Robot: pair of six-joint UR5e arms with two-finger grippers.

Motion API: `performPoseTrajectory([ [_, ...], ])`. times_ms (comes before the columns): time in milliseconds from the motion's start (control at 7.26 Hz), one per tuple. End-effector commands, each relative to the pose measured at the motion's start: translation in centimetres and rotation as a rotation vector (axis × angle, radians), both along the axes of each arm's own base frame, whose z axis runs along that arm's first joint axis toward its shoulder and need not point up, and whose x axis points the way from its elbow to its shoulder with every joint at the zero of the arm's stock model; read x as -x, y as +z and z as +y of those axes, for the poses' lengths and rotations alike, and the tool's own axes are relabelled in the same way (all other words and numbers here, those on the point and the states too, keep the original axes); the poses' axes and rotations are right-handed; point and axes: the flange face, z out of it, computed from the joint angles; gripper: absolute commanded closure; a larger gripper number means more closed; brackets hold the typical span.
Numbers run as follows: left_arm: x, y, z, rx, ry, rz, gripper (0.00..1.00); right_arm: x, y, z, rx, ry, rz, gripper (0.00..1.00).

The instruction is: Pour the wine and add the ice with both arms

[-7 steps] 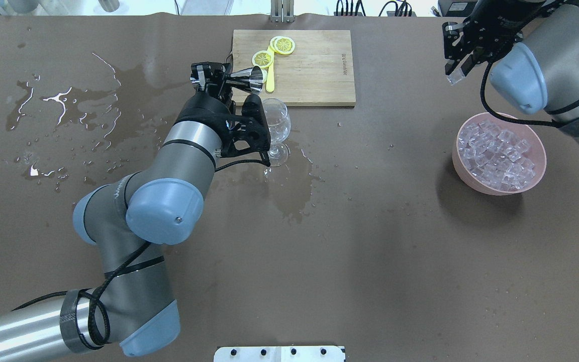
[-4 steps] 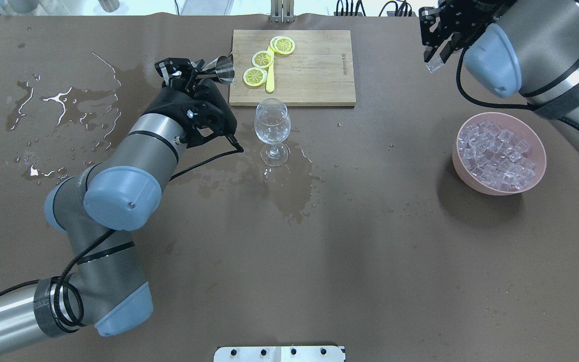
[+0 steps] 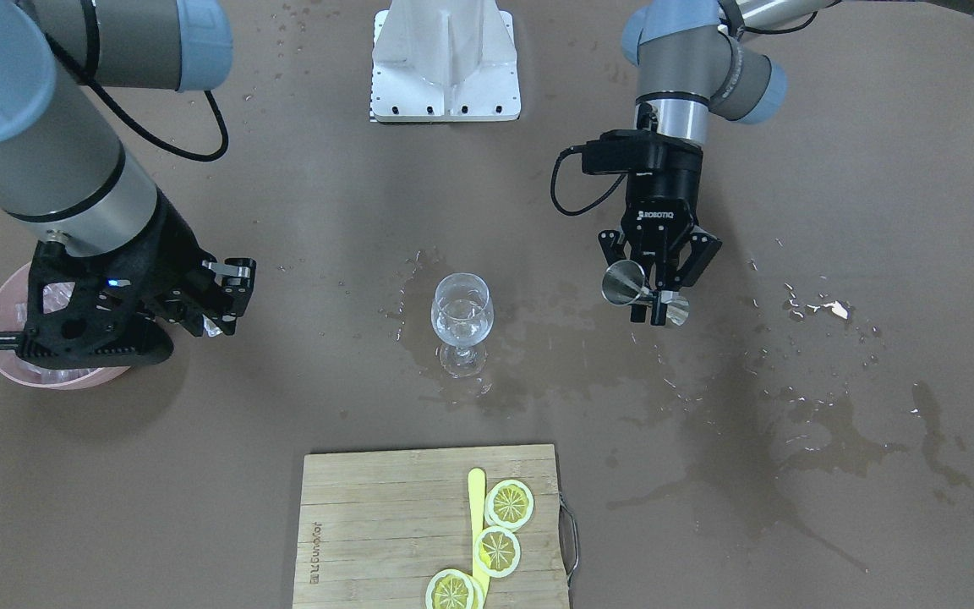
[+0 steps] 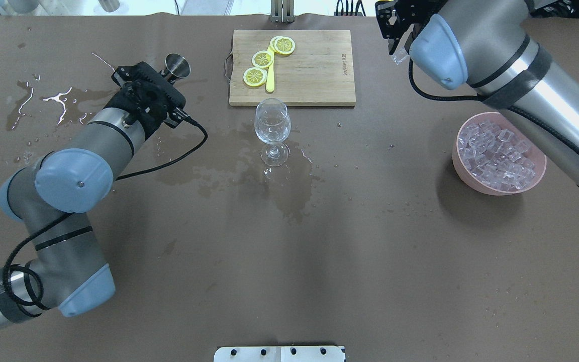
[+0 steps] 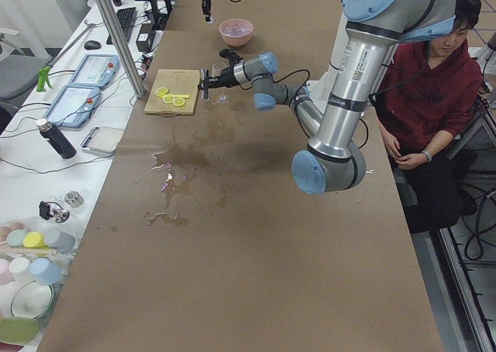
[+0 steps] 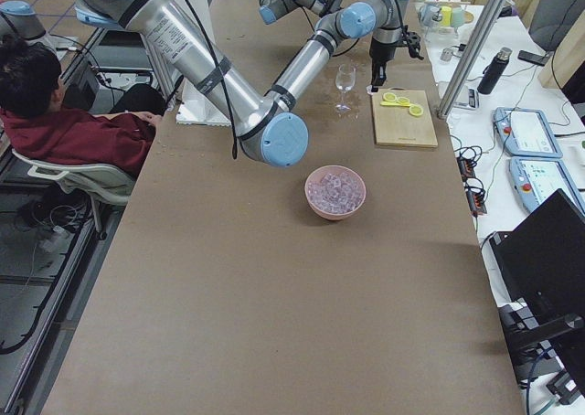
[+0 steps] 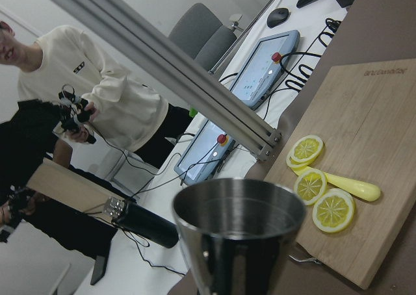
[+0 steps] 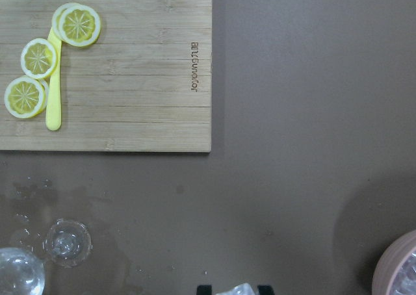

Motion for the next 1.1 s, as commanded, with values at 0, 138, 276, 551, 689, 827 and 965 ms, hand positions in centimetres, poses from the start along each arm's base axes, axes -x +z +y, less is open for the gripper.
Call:
performPoseTrajectory([
  [0, 4.1, 4.4, -2.4, 0.236, 0.003, 0.263, 1.0, 5.0, -3.3, 1.4, -0.023, -0.03, 0.001, 0.87],
  [138, 6.2, 6.8, -3.7, 0.325, -0.013, 0.314, 1.0, 6.8, -5.3, 2.6, -0.021, -0.036, -0.014, 0.87],
  [276, 8.1, 7.6, -4.6, 0.368, 0.008, 0.333, 1.0, 8.3, -7.2, 3.3, -0.017, -0.041, -0.026, 0.87],
  [551, 8.2, 11.4, -5.4, 0.472, -0.056, 0.397, 1.0, 11.2, -10.1, 4.3, -0.02, -0.072, -0.037, 0.87],
  [689, 8.7, 14.4, -5.2, 0.451, -0.078, 0.411, 1.0, 13.3, -11.0, 5.2, -0.017, -0.097, -0.038, 0.87],
  [827, 9.7, 18.2, -4.7, 0.396, -0.094, 0.47, 1.0, 14.2, -11.1, 5.8, -0.019, -0.106, -0.033, 0.87],
  [965, 10.1, 21.5, -5.0, 0.299, -0.108, 0.555, 1.0, 15.0, -11.0, 6.2, -0.022, -0.113, -0.026, 0.87],
])
